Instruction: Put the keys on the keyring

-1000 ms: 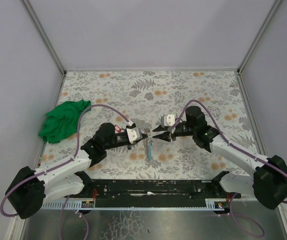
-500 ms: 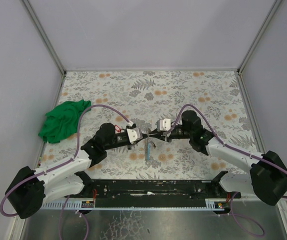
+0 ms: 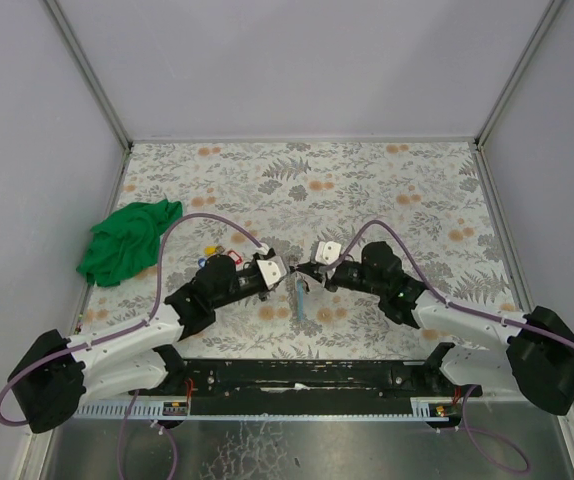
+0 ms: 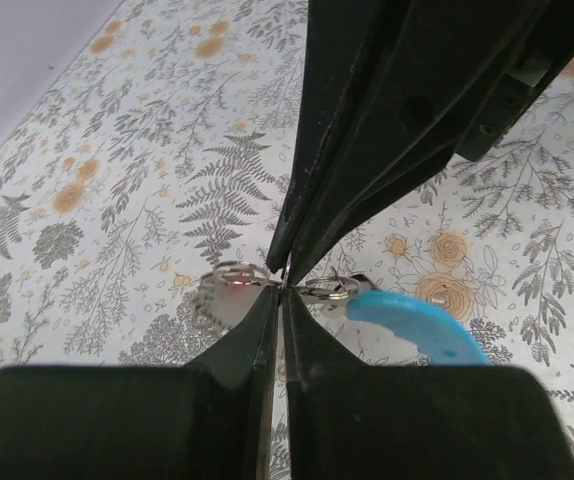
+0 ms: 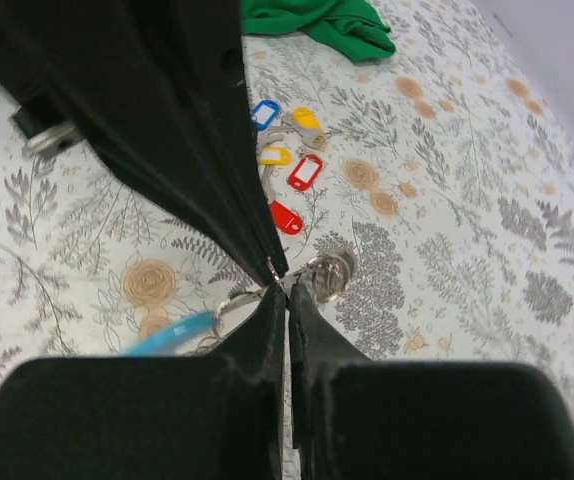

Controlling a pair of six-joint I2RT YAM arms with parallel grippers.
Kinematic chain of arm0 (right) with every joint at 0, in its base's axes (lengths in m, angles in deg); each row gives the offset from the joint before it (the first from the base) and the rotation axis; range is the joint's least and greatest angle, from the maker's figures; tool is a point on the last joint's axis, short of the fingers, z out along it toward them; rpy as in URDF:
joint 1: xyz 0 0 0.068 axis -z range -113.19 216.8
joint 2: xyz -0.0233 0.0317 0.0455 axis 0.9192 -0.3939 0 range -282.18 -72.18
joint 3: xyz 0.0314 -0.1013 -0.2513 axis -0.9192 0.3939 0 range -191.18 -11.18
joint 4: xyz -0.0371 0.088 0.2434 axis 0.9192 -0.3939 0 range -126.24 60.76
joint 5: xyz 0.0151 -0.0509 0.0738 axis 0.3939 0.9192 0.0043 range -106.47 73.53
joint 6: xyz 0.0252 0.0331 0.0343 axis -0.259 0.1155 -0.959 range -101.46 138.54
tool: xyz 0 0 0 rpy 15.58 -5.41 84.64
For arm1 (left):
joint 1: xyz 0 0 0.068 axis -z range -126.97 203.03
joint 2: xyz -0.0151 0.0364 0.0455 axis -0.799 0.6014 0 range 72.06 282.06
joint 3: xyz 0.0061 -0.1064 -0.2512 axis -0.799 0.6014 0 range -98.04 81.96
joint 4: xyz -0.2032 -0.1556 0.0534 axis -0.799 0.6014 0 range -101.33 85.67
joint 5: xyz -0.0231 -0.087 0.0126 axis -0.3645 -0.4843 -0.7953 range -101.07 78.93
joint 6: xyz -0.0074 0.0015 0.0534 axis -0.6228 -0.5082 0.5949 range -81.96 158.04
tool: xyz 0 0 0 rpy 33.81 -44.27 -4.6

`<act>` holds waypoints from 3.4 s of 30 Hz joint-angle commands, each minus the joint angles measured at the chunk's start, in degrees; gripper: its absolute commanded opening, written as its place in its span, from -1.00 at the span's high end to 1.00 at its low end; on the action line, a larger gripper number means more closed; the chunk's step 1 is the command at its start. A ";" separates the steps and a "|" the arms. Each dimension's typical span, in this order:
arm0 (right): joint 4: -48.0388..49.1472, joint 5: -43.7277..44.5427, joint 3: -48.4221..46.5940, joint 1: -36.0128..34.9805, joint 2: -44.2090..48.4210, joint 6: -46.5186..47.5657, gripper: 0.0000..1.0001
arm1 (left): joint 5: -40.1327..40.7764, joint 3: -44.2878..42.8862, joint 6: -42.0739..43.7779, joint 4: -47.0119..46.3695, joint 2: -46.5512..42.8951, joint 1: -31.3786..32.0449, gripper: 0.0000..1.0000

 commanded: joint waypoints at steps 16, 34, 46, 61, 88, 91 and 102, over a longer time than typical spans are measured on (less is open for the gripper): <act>9.07 16.53 2.65 -3.37 3.34 -8.07 0.20 | 10.77 1.62 -7.16 -7.06 0.52 6.76 1.00; -17.55 -0.42 -4.44 -2.28 8.85 13.63 0.17 | 8.28 1.54 -2.04 -4.48 -0.83 5.94 1.00; -13.49 0.44 -5.54 -1.84 6.57 11.71 0.46 | 7.09 1.49 -1.23 -4.39 -1.18 5.99 1.00; 0.54 6.15 0.20 -1.84 3.83 9.13 0.92 | 4.93 3.12 -4.02 -7.92 -2.17 5.95 1.00; 9.78 0.92 2.69 -1.75 -0.45 6.44 0.62 | 2.57 4.03 -6.41 -10.42 -2.55 4.87 1.00; 11.21 1.72 2.75 -1.65 -0.85 6.01 0.78 | 2.13 4.31 -6.75 -10.71 -2.73 4.84 0.99; 15.48 -0.37 4.42 0.74 1.38 3.84 0.95 | 1.16 10.82 -12.18 -19.51 -5.42 -0.02 0.29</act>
